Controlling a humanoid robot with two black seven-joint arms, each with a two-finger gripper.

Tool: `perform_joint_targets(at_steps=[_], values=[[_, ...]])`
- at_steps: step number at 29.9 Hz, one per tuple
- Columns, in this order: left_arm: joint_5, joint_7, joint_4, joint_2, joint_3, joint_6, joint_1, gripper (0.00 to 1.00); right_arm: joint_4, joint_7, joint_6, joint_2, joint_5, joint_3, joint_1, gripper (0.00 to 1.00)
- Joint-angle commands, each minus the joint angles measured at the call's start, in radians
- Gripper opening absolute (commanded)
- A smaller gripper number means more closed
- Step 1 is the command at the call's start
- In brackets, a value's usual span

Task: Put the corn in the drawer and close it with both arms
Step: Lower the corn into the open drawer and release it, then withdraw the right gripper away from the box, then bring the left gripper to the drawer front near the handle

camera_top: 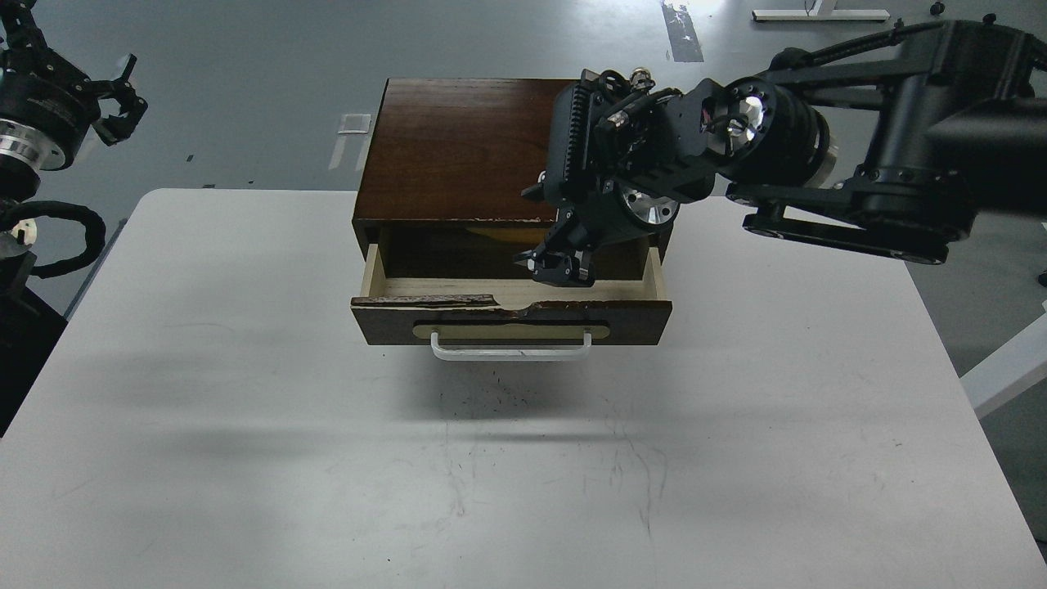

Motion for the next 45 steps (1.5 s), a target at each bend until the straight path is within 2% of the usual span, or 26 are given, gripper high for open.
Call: perform_joint_targets(at_steps=[1, 3, 7, 9, 10, 14, 17, 21, 24, 30, 33, 36, 39, 45], values=[[0.003, 0.004, -0.039, 0.025, 0.003, 0.000, -0.001, 0.98, -0.012, -0.004, 0.004, -0.066, 0.112, 0.100, -0.008, 0.96], [0.004, 0.003, -0.075, 0.042, 0.011, 0.000, 0.005, 0.98, -0.020, -0.005, 0.006, -0.095, 0.164, 0.118, -0.008, 0.98], [0.018, 0.006, -0.327, 0.157, 0.028, 0.000, 0.049, 0.98, -0.033, -0.004, 0.004, -0.230, 0.315, 0.131, -0.011, 0.99], [0.035, 0.006, -0.407, 0.195, 0.032, 0.000, 0.057, 0.98, -0.035, -0.004, 0.003, -0.273, 0.367, 0.132, -0.017, 0.99], [0.073, 0.006, -0.473, 0.223, 0.032, 0.000, 0.057, 0.98, -0.044, -0.004, -0.002, -0.308, 0.429, 0.134, -0.031, 0.99], [0.277, -0.002, -0.610, 0.267, 0.025, 0.000, 0.057, 0.97, -0.061, -0.010, -0.029, -0.394, 0.688, 0.178, -0.098, 0.99], [0.363, -0.002, -0.661, 0.284, 0.021, 0.000, 0.057, 0.97, -0.069, -0.011, -0.060, -0.423, 0.827, 0.206, -0.143, 0.99], [0.616, -0.003, -0.860, 0.354, 0.017, 0.000, 0.054, 0.95, -0.086, -0.011, -0.102, -0.475, 1.115, 0.272, -0.247, 1.00], [0.781, -0.006, -0.969, 0.378, 0.012, 0.000, 0.051, 0.93, -0.118, -0.007, -0.111, -0.483, 1.252, 0.308, -0.308, 1.00], [1.082, -0.077, -1.153, 0.456, -0.009, 0.000, 0.052, 0.92, -0.260, -0.008, -0.112, -0.471, 1.589, 0.368, -0.464, 1.00], [1.222, -0.082, -1.294, 0.537, 0.005, 0.000, 0.063, 0.92, -0.306, -0.019, -0.112, -0.471, 1.811, 0.394, -0.523, 1.00], [1.282, -0.082, -1.381, 0.580, 0.008, 0.000, 0.077, 0.92, -0.323, -0.034, -0.103, -0.471, 1.973, 0.401, -0.555, 1.00], [1.377, -0.082, -1.445, 0.583, 0.014, 0.000, 0.080, 0.92, -0.328, -0.033, -0.099, -0.471, 2.102, 0.405, -0.604, 1.00], [1.572, -0.082, -1.452, 0.502, 0.046, 0.000, 0.083, 0.92, -0.326, -0.033, -0.088, -0.466, 2.119, 0.468, -0.647, 1.00]])
